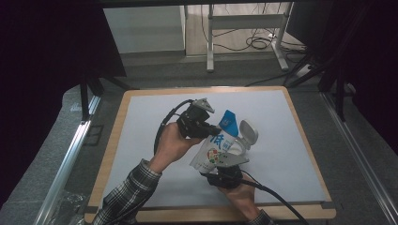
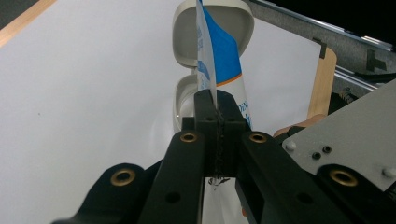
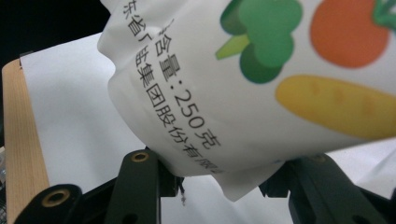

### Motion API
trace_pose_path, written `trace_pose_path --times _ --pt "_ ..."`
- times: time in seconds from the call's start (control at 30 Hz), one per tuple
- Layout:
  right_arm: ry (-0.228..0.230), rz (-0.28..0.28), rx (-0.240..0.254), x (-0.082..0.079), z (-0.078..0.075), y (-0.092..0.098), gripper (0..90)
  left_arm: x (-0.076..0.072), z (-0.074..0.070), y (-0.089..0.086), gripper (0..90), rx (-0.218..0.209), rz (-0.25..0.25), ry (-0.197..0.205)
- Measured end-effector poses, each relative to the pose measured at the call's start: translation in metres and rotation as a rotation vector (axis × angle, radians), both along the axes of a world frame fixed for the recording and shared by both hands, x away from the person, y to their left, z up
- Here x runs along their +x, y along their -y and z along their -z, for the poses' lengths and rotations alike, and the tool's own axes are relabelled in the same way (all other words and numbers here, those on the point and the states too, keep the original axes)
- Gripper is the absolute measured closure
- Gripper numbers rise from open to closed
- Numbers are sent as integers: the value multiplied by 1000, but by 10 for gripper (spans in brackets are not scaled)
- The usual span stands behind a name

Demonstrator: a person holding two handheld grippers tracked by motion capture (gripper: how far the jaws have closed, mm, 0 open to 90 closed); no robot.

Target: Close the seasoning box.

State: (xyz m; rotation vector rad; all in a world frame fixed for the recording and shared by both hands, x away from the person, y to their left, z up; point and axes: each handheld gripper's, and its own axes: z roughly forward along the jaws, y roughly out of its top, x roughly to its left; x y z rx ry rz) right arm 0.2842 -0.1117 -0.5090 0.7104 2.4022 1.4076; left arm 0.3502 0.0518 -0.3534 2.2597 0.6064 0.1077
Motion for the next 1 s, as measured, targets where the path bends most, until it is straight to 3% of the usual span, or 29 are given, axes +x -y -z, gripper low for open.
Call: trace_pose_path --times 0.7,1.0 --pt "-41 -1 -23 -2 0 4 576 -3 0 -15 900 -46 -27 28" --pt "-68 -3 -39 -2 2 6 573 -3 3 -24 900 -48 -69 50"
